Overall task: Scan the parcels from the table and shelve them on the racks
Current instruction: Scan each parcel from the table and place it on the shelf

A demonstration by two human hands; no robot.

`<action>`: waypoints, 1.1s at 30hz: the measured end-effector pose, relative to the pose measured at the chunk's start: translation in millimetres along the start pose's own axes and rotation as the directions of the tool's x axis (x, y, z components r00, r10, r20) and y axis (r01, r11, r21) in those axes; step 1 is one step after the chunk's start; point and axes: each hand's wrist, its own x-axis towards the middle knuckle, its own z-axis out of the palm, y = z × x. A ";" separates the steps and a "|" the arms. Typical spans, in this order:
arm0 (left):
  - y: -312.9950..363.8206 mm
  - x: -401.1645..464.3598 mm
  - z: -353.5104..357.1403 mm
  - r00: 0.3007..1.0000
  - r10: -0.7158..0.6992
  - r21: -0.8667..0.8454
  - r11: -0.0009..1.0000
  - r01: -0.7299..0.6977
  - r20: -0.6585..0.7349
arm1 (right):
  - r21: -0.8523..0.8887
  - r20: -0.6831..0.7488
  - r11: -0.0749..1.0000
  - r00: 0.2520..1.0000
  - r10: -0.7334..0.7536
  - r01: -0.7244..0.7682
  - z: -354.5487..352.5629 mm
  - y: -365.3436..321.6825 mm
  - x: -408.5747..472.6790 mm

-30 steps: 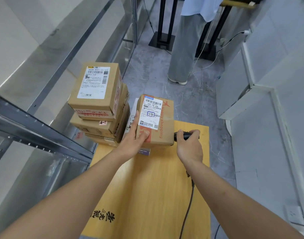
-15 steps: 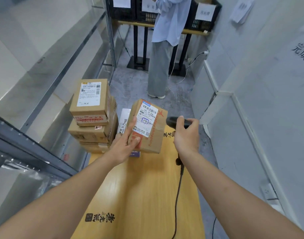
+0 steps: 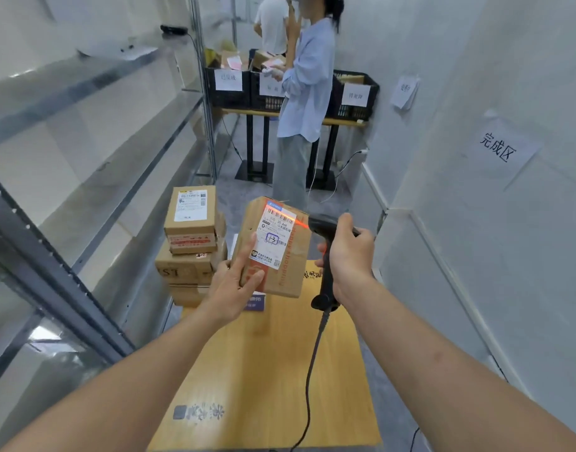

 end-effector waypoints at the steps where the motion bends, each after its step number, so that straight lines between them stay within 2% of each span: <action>1: 5.0 -6.0 1.6 1.000 0.004 -0.002 1.000 -0.004 -0.018 | 0.000 0.018 1.000 1.000 0.001 -0.001 -5.8 -1.9 -2.5; 8: 35.3 -62.9 26.7 0.983 -0.075 -0.010 0.997 0.074 -0.170 | -0.020 0.201 0.999 0.979 -0.032 0.037 -51.6 -8.5 -23.3; 12: 46.3 -105.5 39.0 0.964 -0.106 -0.067 0.993 0.093 -0.244 | -0.115 0.272 0.984 0.957 -0.104 0.140 -70.0 -3.4 -36.0; 18: 60.6 -176.8 27.7 0.929 -0.116 -0.103 0.991 0.085 -0.352 | -0.272 0.369 0.901 0.902 -0.225 0.336 -81.2 19.8 -63.4; 25: 63.7 -256.0 -11.4 0.854 -0.214 -0.213 0.969 0.124 -0.474 | -0.380 0.541 0.803 0.815 -0.210 0.459 -49.4 42.3 -113.4; 29: 52.8 -294.9 -41.2 0.822 -0.235 -0.240 0.963 0.124 -0.518 | -0.374 0.655 0.761 0.732 -0.188 0.530 -20.2 59.3 -159.4; 33: 37.3 -339.2 -71.6 0.768 -0.290 -0.231 0.954 0.188 -0.571 | -0.345 0.713 0.743 0.675 -0.190 0.574 14.0 75.5 -209.5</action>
